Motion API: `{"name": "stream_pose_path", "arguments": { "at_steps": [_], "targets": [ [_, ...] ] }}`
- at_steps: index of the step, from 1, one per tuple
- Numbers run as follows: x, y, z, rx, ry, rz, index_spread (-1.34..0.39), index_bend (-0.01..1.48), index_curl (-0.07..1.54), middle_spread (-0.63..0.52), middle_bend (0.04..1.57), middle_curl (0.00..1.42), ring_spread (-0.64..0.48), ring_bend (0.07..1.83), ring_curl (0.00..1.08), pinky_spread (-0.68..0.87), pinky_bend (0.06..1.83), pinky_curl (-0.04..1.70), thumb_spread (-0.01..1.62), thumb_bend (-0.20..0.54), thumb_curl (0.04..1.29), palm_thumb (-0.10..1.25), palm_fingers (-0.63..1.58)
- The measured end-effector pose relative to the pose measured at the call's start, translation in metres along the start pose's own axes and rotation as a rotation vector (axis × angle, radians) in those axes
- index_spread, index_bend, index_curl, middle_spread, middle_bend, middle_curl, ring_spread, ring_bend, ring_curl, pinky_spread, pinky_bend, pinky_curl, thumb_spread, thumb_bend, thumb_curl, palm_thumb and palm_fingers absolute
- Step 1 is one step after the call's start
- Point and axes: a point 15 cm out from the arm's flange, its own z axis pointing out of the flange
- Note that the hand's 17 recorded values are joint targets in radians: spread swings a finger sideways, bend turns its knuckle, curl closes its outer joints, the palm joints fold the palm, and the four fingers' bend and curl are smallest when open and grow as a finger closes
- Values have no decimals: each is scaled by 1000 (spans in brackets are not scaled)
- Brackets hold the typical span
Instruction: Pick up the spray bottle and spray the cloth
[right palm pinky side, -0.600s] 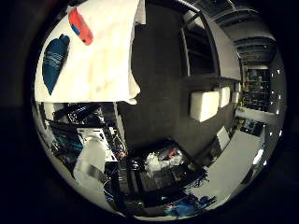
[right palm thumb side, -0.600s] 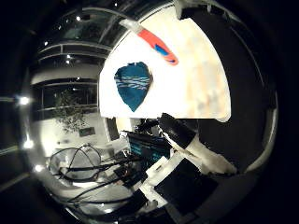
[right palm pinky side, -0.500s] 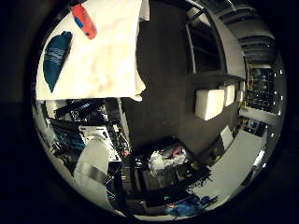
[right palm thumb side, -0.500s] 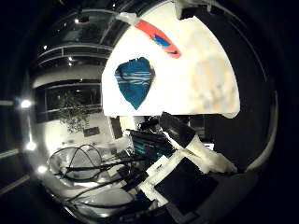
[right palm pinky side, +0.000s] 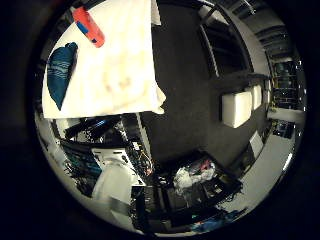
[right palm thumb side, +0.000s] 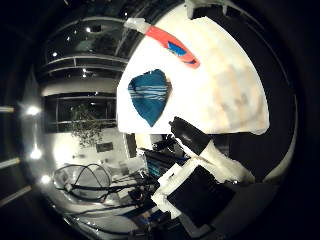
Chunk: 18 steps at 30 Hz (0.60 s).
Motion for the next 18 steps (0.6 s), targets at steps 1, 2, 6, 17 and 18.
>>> {"name": "stream_pose_path", "arguments": {
  "at_steps": [1, 2, 6, 17, 18],
  "targets": [
    [1, -1, 2, 5, -19, 10, -373, 163, 294, -2, 204, 364, 116, 396, 273, 419, 339, 283, 1092, -22, 304, 617, 341],
    [3, -1, 4, 9, -37, 20, -369, 165, 293, -8, 210, 366, 106, 403, 274, 418, 336, 280, 1092, -22, 304, 617, 347],
    [15, 2, 11, 8, -81, 66, -365, 169, 296, -12, 216, 373, 92, 420, 272, 420, 344, 279, 1092, -22, 304, 617, 351],
    [20, 4, 14, 1, -88, 74, -360, 172, 304, -19, 225, 382, 87, 432, 261, 423, 360, 264, 1097, -21, 305, 620, 352],
    [20, 4, 14, 2, -87, 72, -360, 171, 305, -19, 225, 382, 87, 432, 260, 423, 361, 263, 1096, -19, 309, 626, 352]
  ]
}}
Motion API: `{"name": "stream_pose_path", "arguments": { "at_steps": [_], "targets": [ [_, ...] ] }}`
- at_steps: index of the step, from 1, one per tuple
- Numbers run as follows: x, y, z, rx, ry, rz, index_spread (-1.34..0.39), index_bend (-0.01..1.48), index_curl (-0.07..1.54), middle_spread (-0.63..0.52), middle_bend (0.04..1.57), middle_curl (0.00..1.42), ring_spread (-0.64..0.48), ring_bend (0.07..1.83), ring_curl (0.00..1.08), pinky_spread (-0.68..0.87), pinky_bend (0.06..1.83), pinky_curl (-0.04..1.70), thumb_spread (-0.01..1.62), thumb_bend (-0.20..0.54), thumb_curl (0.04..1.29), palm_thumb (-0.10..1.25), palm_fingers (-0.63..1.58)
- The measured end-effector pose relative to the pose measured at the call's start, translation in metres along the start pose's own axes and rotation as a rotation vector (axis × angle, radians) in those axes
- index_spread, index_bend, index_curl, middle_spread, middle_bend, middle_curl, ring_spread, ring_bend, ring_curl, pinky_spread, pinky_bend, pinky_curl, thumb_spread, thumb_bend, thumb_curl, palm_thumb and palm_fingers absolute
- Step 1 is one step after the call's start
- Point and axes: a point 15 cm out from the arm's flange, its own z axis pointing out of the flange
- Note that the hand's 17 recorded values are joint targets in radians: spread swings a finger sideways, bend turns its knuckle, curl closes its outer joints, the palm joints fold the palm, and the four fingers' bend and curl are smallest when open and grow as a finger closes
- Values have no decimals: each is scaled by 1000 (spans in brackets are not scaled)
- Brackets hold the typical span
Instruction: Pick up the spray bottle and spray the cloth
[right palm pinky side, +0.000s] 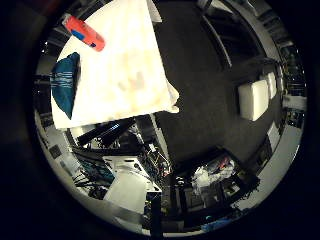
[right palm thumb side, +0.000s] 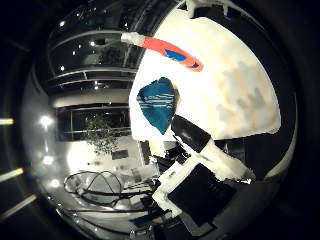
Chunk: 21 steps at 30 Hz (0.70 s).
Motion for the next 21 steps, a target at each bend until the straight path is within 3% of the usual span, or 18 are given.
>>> {"name": "stream_pose_path", "arguments": {
  "at_steps": [21],
  "targets": [
    [6, 0, -5, 12, 6, 8, -360, 172, 315, -4, 214, 393, 93, 444, 246, 421, 379, 247, 1093, -22, 308, 638, 346]
  ]
}}
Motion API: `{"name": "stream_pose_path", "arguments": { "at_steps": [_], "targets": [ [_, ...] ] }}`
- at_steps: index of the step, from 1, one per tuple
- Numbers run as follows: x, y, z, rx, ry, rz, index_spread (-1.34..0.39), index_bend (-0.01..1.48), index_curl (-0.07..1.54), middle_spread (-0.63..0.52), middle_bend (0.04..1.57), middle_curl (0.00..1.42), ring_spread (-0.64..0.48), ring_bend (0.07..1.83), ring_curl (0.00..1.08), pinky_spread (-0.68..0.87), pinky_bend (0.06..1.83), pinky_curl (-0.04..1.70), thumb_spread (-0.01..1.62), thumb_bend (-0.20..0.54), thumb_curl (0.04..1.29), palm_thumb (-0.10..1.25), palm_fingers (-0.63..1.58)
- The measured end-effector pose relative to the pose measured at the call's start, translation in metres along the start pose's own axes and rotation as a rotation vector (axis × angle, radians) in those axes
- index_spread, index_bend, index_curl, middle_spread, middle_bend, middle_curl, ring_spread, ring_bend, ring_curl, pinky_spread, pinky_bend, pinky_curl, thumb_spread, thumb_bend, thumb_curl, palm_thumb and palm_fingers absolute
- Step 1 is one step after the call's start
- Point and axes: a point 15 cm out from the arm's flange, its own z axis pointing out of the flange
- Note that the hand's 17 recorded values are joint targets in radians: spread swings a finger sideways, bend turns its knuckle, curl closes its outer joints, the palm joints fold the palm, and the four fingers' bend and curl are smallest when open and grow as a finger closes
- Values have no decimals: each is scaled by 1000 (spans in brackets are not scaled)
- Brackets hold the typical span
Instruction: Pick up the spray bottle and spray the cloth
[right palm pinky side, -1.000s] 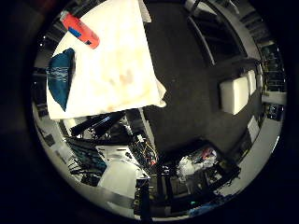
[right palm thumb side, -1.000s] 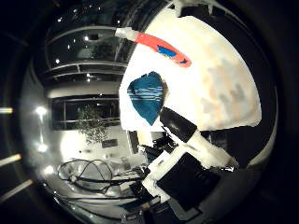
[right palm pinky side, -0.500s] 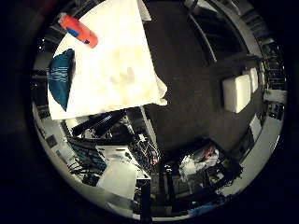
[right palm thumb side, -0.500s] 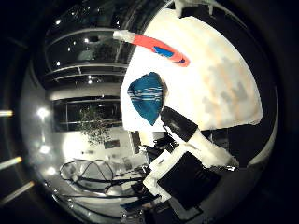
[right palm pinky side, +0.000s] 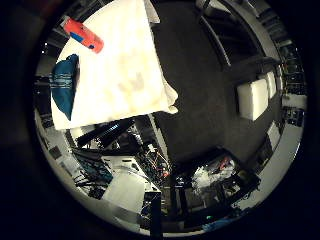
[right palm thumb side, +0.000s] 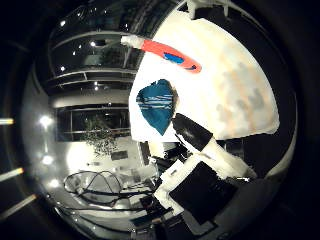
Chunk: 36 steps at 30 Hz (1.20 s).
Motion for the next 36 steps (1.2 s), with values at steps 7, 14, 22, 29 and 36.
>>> {"name": "stream_pose_path", "arguments": {
  "at_steps": [7, 14, 22, 29, 36],
  "targets": [
    [0, 0, -1, 1, 2, -1, -360, 171, 316, -3, 213, 393, 105, 447, 241, 421, 382, 243, 1093, -22, 306, 639, 346],
    [1, 1, 1, -4, 1, 0, -363, 177, 319, -3, 210, 393, 106, 439, 241, 421, 382, 239, 1093, -21, 305, 639, 349],
    [1, 1, 1, -5, 2, -2, -364, 174, 320, -3, 207, 395, 106, 430, 242, 421, 379, 234, 1093, -21, 305, 639, 353],
    [1, 2, 1, -7, 2, -2, -364, 175, 321, -3, 204, 396, 106, 425, 245, 420, 378, 232, 1093, -21, 305, 639, 355],
    [1, 2, 2, -10, 0, 0, -365, 177, 324, -3, 200, 397, 107, 420, 247, 420, 376, 230, 1093, -21, 305, 639, 358]
  ]
}}
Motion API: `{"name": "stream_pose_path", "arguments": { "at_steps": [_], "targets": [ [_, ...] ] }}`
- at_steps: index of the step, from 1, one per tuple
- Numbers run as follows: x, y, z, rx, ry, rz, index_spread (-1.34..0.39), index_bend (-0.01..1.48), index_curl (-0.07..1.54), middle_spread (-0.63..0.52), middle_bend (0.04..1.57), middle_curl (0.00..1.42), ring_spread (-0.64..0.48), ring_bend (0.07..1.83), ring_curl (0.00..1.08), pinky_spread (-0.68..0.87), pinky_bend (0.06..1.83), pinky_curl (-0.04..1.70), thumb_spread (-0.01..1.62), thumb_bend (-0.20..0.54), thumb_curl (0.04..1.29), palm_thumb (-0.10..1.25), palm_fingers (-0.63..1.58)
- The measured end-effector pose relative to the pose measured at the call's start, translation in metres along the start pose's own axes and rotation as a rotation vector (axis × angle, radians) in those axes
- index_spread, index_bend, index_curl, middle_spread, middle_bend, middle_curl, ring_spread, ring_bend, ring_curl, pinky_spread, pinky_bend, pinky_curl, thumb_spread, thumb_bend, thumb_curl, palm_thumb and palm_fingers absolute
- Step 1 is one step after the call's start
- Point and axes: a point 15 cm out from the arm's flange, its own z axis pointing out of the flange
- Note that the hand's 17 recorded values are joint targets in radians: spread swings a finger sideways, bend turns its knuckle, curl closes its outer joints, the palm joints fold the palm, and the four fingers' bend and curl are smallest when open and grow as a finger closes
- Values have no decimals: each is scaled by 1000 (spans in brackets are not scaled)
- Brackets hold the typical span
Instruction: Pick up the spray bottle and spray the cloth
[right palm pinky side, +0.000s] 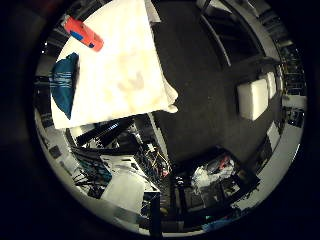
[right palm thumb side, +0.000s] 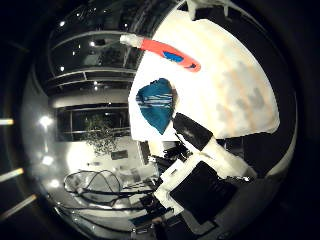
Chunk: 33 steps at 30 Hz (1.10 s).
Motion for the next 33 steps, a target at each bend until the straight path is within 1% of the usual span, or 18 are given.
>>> {"name": "stream_pose_path", "arguments": {
  "at_steps": [15, 27, 31, 33],
  "targets": [
    [2, 0, 2, -4, -6, -5, -364, 175, 326, -3, 199, 396, 107, 414, 252, 420, 375, 228, 1093, -21, 305, 639, 360],
    [6, 0, 16, -45, -45, -10, -359, 169, 322, -3, 202, 398, 97, 416, 255, 417, 370, 234, 1095, -22, 310, 630, 355],
    [11, -14, 20, -17, -12, -27, -343, 145, 298, -5, 218, 401, 99, 440, 263, 416, 396, 244, 1094, -30, 298, 577, 312],
    [9, -19, 26, -12, -21, -32, -332, 138, 279, 2, 210, 397, 102, 459, 269, 414, 438, 256, 1080, -36, 286, 525, 267]
  ]
}}
